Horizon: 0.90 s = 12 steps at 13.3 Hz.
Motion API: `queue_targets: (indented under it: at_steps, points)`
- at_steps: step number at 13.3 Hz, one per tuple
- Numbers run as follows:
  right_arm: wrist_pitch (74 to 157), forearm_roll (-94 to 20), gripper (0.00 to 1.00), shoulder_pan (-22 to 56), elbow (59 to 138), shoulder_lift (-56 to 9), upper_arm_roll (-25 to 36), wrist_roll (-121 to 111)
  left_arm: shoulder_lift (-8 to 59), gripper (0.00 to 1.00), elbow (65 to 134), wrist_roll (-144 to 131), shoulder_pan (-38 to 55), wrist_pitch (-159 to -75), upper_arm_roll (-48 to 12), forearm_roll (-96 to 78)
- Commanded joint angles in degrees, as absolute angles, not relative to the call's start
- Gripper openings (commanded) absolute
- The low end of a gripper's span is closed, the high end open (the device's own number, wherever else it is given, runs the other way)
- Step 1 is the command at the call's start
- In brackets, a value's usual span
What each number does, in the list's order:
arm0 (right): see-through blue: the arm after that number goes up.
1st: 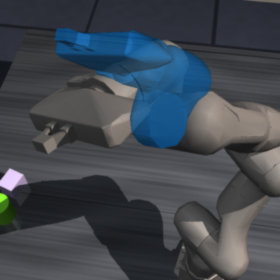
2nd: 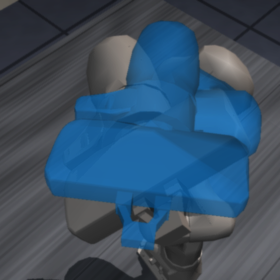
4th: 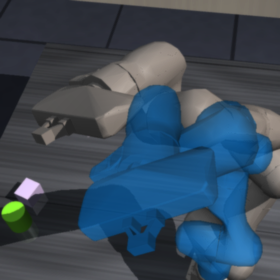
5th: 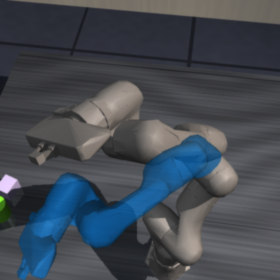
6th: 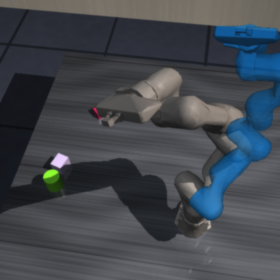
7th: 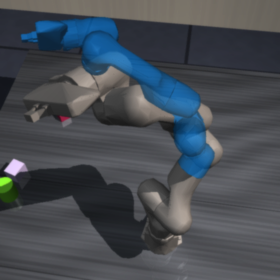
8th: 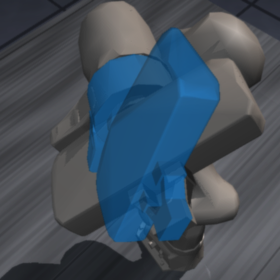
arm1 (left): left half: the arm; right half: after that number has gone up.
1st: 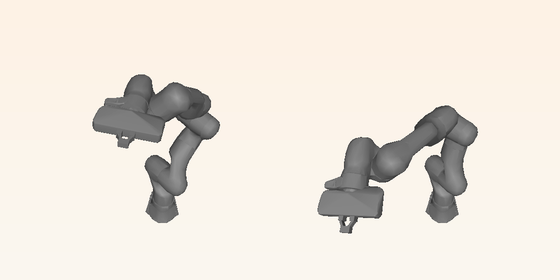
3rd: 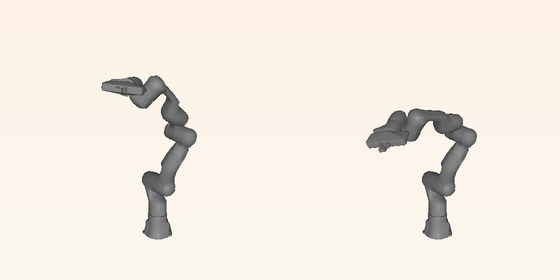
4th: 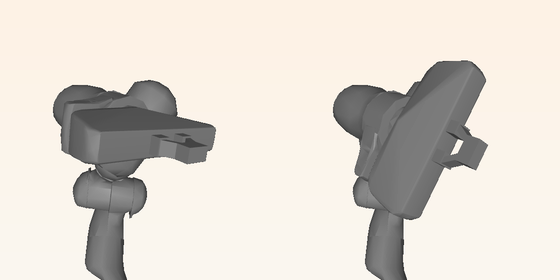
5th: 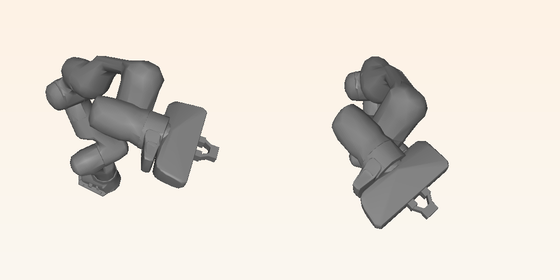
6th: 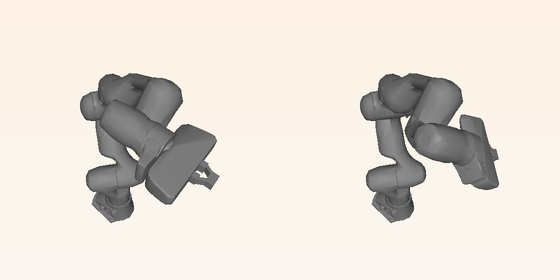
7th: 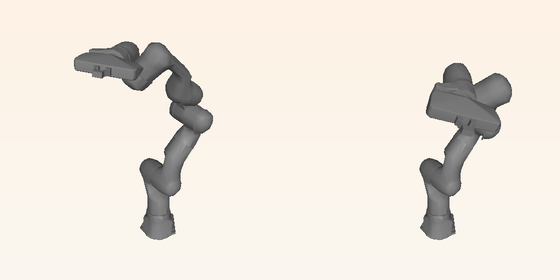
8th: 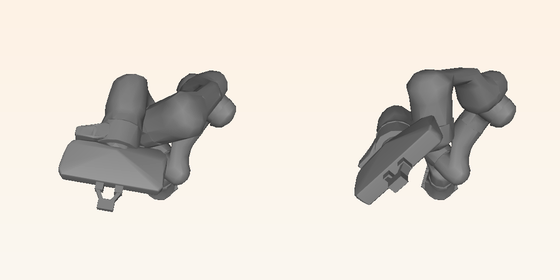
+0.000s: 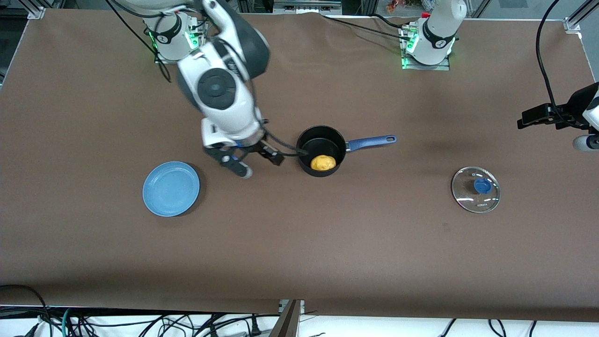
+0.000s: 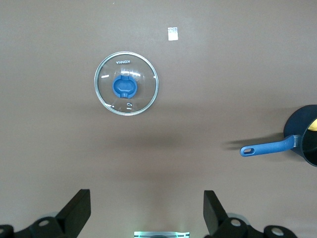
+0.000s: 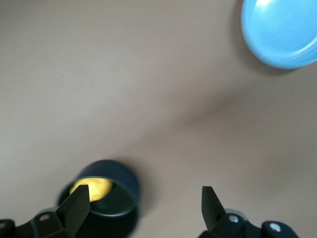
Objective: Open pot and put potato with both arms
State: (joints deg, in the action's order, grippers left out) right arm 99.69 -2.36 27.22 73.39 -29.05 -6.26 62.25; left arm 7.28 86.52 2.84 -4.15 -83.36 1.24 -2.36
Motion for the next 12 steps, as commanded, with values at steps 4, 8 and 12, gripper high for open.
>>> queue_targets:
  at_steps: [4, 8, 12]
  points:
    - [83.7, -7.9, 1.0, 16.9, 77.7, -15.8, -0.9, 32.4, 9.0, 1.0, 83.0, 1.9, -2.8, -82.2, -0.4, -1.6]
    - [79.6, -10.5, 1.0, 16.9, 83.8, -7.3, 11.3, 14.0, 9.0, 1.0, 82.8, 1.9, -2.8, -81.8, -0.3, -1.6]
    - [81.5, -3.4, 1.0, 14.0, 92.4, 2.1, 9.5, 9.2, 9.0, 1.0, 82.8, 1.9, -2.8, -81.7, -0.3, -1.6]
